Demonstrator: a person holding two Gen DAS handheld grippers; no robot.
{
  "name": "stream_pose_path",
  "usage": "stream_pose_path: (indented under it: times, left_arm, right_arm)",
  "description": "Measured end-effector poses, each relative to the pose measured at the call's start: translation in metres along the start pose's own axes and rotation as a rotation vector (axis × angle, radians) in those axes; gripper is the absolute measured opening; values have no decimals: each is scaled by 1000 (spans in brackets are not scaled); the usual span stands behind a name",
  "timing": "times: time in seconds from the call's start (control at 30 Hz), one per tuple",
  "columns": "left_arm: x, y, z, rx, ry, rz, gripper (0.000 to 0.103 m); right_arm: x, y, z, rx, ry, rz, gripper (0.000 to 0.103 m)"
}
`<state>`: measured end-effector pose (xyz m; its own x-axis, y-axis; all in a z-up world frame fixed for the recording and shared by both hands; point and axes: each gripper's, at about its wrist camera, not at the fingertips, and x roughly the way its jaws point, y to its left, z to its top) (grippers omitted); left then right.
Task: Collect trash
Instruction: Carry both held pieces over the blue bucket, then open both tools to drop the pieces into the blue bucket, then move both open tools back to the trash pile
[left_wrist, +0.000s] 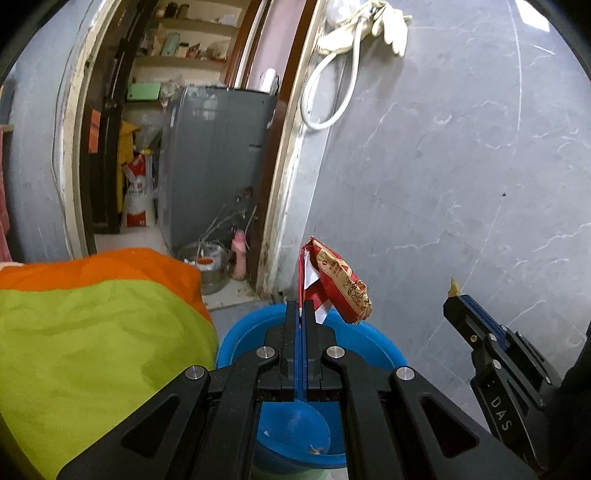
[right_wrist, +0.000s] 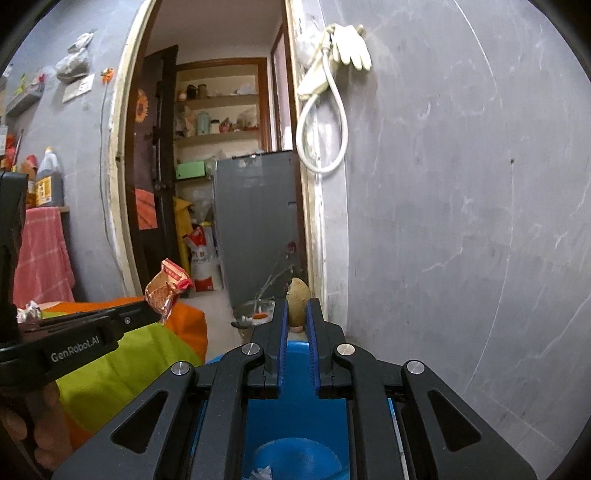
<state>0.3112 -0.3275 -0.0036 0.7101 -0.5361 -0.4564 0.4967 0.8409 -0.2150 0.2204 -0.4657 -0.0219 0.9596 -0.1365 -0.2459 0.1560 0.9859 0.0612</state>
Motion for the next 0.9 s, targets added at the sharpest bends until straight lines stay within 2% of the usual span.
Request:
stream_pose_path:
  times: [0.13, 0.2, 0.23, 0.27, 0.43, 0.5, 0.57, 0.63, 0.7, 0.77, 0.83, 0.9]
  left_arm:
    - [13, 2, -5, -16, 60, 3, 1]
    - [19, 4, -6, -22, 82, 3, 9]
    - [19, 5, -7, -25, 86, 3, 12]
    - [20, 6, -7, -31, 91, 1, 18]
    - [11, 10, -8, -49, 79, 1, 29]
    - [4, 12, -6, -63, 59, 7, 40]
    - [-5, 15, -4, -70, 33, 16, 48]
    - [-13, 18, -1, -74, 9, 29, 58]
    - [-25, 24, 2, -82, -18, 54, 79]
    - [-36, 29, 4, -88, -45, 71, 90]
    - [-47, 37, 6, -90, -70, 100, 96]
    - [-60, 44, 7, -91, -78, 126, 97]
  right_arm:
    - [13, -6, -2, 22, 43, 8, 10]
    - [16, -7, -3, 29, 52, 6, 16]
    - [17, -8, -3, 35, 54, 7, 24]
    - [17, -9, -2, 41, 53, 9, 28]
    - [17, -10, 3, 52, 48, 5, 30]
    - [12, -10, 4, 53, 32, -5, 44]
    - [7, -11, 5, 57, 10, -14, 51]
    - [1, -12, 8, 62, -8, -19, 54]
    - [-5, -12, 13, 68, -24, -23, 66]
    - [-10, -12, 15, 75, -40, -22, 79]
    - [-15, -10, 19, 79, -52, -12, 84]
    - [-19, -7, 22, 84, -57, 2, 95]
